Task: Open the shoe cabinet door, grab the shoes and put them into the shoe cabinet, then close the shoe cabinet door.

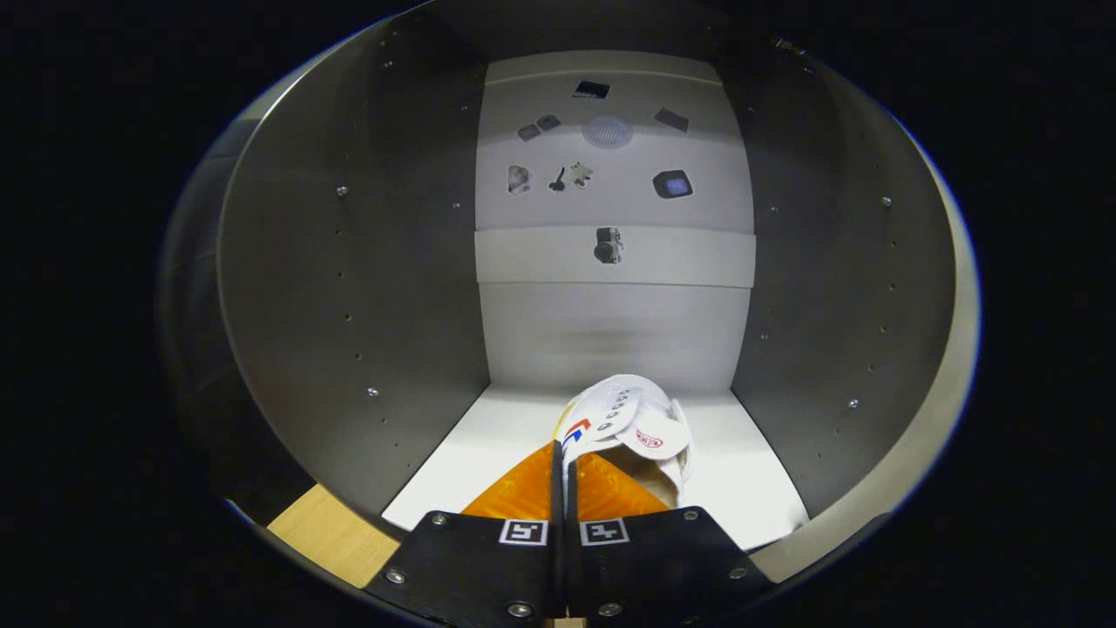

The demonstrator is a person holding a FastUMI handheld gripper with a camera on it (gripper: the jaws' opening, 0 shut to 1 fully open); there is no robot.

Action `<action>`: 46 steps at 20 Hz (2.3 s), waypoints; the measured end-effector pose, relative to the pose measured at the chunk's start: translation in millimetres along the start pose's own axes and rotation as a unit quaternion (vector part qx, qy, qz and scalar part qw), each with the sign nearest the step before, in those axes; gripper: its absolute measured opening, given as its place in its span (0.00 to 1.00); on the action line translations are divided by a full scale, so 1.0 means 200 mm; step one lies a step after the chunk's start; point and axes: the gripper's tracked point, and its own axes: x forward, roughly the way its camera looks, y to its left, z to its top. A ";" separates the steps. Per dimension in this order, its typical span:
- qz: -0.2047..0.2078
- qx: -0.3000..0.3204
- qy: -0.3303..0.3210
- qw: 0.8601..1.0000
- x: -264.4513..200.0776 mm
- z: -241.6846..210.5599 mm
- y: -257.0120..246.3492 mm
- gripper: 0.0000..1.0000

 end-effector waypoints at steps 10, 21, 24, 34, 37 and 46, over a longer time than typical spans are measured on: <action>0.022 -0.002 0.039 0.999 0.17 -0.11 0.06 0.04; 0.024 -0.003 0.034 0.999 0.09 -0.09 0.13 0.71; 0.019 0.003 0.018 1.000 -0.02 -0.03 0.13 0.76; -0.028 0.009 -0.113 0.993 -0.90 0.31 0.18 0.87; -0.044 0.012 -0.127 0.991 -1.15 0.34 0.18 0.88; -0.071 0.018 -0.157 0.985 -1.66 0.34 0.21 0.88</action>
